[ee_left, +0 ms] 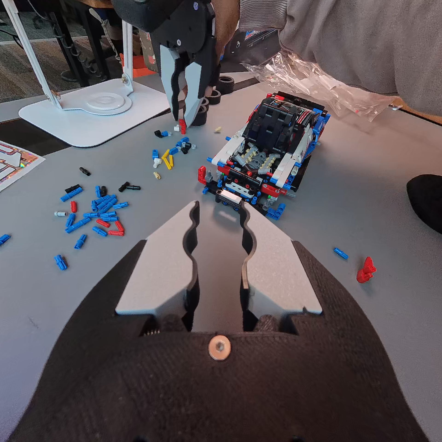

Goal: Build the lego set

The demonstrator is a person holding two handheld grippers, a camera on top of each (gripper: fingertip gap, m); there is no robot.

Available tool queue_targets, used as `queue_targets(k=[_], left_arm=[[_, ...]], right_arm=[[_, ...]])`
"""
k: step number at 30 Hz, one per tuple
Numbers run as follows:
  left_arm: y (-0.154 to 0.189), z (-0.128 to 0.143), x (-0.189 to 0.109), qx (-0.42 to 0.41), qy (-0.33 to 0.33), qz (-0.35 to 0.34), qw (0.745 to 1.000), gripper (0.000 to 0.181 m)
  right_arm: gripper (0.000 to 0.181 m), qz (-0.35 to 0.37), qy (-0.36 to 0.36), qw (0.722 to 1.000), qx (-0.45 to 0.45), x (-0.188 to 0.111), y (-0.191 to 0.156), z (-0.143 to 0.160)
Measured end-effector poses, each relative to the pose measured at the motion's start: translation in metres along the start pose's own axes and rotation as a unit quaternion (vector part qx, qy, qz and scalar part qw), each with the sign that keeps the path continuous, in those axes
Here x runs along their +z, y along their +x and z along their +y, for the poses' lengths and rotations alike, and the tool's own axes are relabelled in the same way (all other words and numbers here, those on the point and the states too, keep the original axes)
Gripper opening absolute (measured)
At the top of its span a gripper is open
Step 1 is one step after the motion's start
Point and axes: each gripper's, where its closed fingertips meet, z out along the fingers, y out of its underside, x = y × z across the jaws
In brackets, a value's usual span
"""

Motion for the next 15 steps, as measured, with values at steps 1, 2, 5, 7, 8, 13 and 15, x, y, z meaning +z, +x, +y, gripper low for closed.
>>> queue_targets(k=[1,2,5,7,8,13,15], left_arm=[[0.0,0.0,0.0,0.002,0.0,0.0,1.0,0.032],[0.0,0.0,-0.001,0.003,0.001,-0.001,1.0,0.032],[0.001,-0.002,-0.001,0.004,0.003,-0.001,1.0,0.032],[0.002,-0.004,-0.002,0.007,0.006,0.0,1.0,0.032],[0.004,-0.006,-0.003,0.008,0.009,0.003,1.0,0.032],[0.033,-0.023,-0.006,0.01,0.049,0.058,0.997,0.036],[0.052,-0.032,-0.008,0.034,0.068,0.079,0.994,0.037]], right_arm=[[0.013,-0.003,0.009,1.0,0.004,0.0,0.0,-0.002],[0.013,-0.005,0.013,1.0,0.005,0.001,0.0,-0.002],[0.012,0.004,0.036,0.999,0.019,-0.007,-0.002,-0.001],[0.012,0.036,0.121,0.992,0.029,-0.036,-0.007,-0.015],[0.012,0.059,0.185,0.98,0.033,-0.059,-0.013,-0.027],[0.013,0.131,0.48,0.867,0.036,-0.177,-0.115,-0.082],[0.013,0.122,0.569,0.811,0.065,-0.199,-0.167,-0.097]])
